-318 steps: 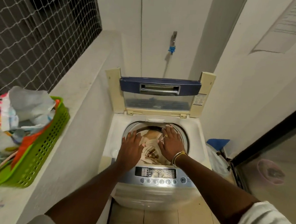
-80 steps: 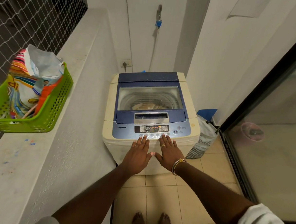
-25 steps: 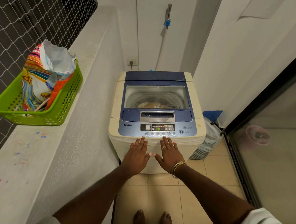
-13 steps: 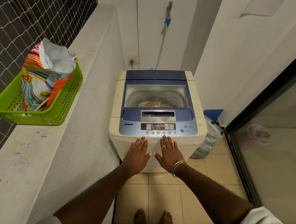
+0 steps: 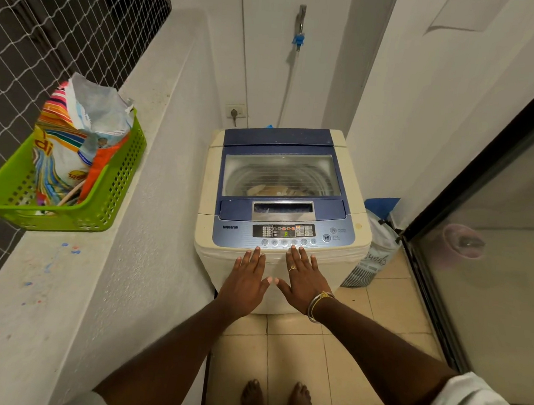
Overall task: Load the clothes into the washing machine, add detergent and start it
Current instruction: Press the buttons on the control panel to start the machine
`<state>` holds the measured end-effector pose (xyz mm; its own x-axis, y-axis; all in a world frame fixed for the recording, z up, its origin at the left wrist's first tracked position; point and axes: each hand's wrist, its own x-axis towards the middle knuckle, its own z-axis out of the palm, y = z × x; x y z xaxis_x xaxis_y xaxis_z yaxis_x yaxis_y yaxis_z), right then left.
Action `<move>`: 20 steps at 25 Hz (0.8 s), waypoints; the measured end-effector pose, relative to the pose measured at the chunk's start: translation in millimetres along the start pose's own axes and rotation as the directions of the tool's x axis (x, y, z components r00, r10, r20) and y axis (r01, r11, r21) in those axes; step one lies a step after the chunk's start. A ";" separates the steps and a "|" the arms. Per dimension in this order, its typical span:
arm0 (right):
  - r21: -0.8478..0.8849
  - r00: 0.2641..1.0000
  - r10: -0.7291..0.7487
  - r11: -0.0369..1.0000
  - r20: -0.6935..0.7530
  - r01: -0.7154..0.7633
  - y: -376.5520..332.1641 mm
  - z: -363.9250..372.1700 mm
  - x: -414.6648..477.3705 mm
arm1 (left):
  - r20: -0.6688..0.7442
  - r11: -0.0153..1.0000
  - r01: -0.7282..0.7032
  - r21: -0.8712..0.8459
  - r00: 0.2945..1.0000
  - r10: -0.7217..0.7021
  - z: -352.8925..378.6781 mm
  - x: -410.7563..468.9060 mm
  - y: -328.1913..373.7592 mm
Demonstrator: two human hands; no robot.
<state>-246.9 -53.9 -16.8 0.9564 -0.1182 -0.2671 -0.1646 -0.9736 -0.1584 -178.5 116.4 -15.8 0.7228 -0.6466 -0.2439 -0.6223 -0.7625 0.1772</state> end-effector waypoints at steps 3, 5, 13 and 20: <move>0.012 1.000 0.001 1.000 -0.015 -0.001 -0.5 -0.5 0.2 | -0.004 1.000 -0.006 0.001 1.000 0.006 0.0 1.6 -1.4; 0.018 1.000 0.005 1.000 -0.022 -0.005 -0.2 -1.1 0.6 | -0.011 1.000 -0.008 0.002 1.000 0.008 -0.1 2.4 -1.6; -0.012 1.000 -0.008 1.000 -0.011 0.008 -4.0 0.5 4.9 | -0.004 1.000 -0.002 0.000 1.000 0.002 0.4 5.4 -4.3; -0.016 0.999 -0.046 0.999 0.001 0.046 -10.5 2.3 12.3 | -0.003 1.000 0.009 -0.002 1.000 -0.009 0.8 5.5 -8.2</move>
<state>-234.0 -44.6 -20.6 0.9626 -0.0733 -0.2609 -0.1167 -0.9810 -0.1551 -169.7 119.1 -19.3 0.7293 -0.6398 -0.2426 -0.6152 -0.7683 0.1767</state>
